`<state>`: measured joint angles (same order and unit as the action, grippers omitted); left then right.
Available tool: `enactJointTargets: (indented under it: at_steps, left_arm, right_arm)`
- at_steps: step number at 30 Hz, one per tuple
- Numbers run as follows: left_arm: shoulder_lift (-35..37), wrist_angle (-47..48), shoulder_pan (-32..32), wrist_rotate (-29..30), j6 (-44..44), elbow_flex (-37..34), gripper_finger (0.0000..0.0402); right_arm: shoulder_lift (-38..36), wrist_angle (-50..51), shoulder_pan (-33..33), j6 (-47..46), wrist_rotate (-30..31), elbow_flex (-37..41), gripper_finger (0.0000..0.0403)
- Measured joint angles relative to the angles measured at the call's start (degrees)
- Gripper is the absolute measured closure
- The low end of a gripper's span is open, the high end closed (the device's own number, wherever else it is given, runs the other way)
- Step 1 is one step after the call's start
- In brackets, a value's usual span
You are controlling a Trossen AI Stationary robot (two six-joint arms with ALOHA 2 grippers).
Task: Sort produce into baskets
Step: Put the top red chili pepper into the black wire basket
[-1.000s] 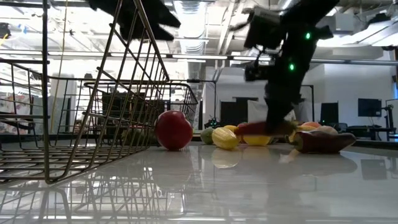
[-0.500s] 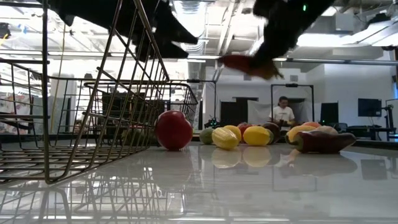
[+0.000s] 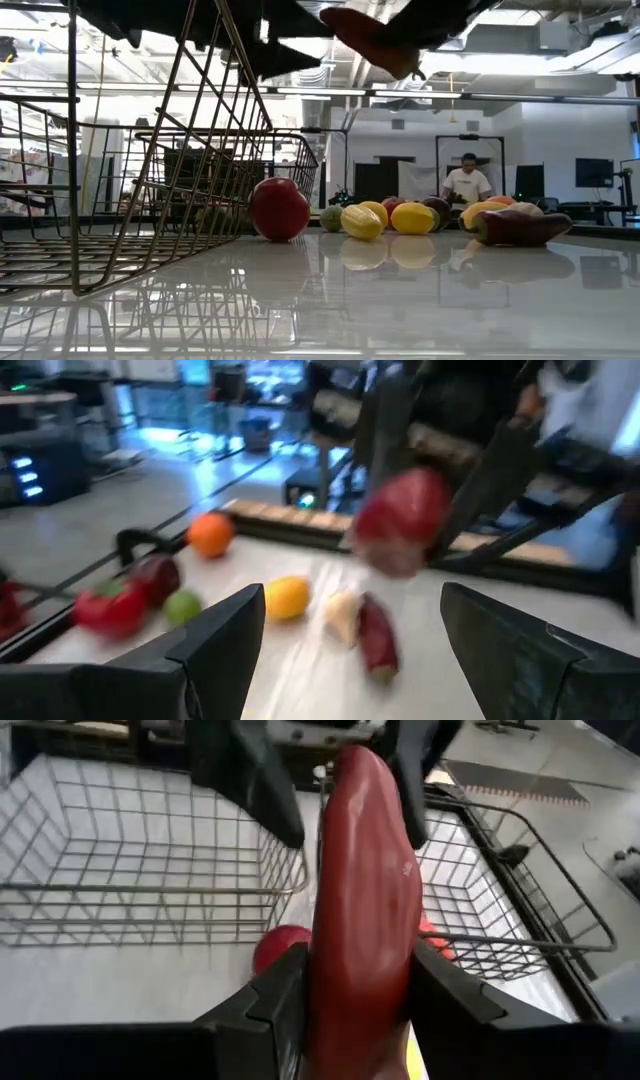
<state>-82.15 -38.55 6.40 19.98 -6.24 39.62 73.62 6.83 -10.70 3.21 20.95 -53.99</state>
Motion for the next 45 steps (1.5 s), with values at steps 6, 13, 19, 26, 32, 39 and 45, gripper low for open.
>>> enactJointTargets:
  at_steps: [6,13,19,26,32,39,45]
  left_arm:
    - [0.0,-4.3,-0.4,-6.03,1.83,0.02,0.0111]
    - [0.0,-6.55,-0.49,-7.61,2.98,0.02,0.0131]
    - [0.0,-6.47,-0.51,-6.01,3.28,0.02,0.0182]
    - [0.0,-6.49,-0.51,-4.38,4.32,0.02,0.0257]
    - [0.0,-7.09,-0.6,-4.43,4.35,0.02,0.0299]
    - [0.0,-7.34,-0.62,-4.12,4.35,0.02,0.0307]
    - [0.0,-7.4,-0.64,-2.6,4.98,0.02,0.0308]
  right_arm:
    - [1.47,-2.91,-0.05,1.39,0.02,-0.07,0.0228]
    - [3.06,-4.44,-0.07,2.06,-0.01,-0.06,0.0228]
    - [3.4,-6.23,-0.46,3.62,-0.07,-0.1,0.0227]
    - [3.42,-6.02,-0.42,3.7,0.02,-0.1,0.0217]
    - [3.42,-5.99,-0.38,2.96,0.06,-0.1,0.019]
    - [3.42,-6.06,-0.16,2.44,0.04,-0.1,0.0153]
    - [3.22,-5.78,1.11,2.64,-0.01,-0.5,0.0139]
